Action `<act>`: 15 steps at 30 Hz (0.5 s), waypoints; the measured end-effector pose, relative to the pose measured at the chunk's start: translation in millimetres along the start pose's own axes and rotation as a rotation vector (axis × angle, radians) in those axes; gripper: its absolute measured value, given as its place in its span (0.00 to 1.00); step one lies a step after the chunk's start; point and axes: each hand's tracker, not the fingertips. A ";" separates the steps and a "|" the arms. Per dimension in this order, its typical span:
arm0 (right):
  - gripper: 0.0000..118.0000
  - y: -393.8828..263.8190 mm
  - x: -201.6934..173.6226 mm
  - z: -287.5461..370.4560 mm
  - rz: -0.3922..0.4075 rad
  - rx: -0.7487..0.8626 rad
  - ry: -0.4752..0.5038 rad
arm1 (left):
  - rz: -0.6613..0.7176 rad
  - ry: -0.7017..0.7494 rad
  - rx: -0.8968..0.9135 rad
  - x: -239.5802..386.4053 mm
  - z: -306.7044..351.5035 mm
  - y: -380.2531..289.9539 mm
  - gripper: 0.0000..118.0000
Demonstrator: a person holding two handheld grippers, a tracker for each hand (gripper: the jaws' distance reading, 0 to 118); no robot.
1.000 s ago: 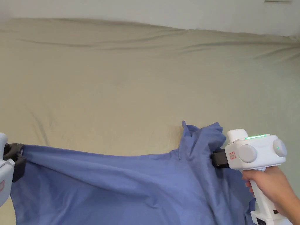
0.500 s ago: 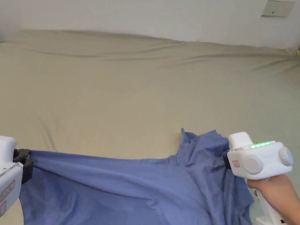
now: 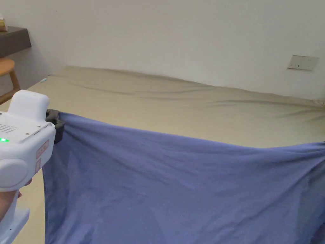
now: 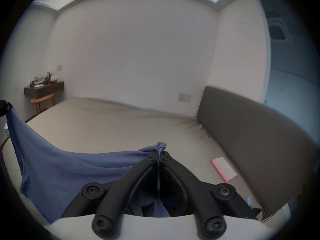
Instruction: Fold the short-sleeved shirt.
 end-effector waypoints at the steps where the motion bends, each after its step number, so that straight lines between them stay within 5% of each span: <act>1: 0.02 7.5 1.5 14.2 0.008 0.032 -0.011 | 0.000 0.007 0.025 -2.8 9.4 7.8 0.00; 6: 0.02 38.1 3.4 77.2 0.073 0.190 -0.108 | 0.010 0.017 0.158 -19.4 61.2 50.7 0.00; 15: 0.02 89.3 14.6 154.0 0.011 0.370 -0.163 | 0.013 0.058 0.328 -46.5 132.0 107.6 0.00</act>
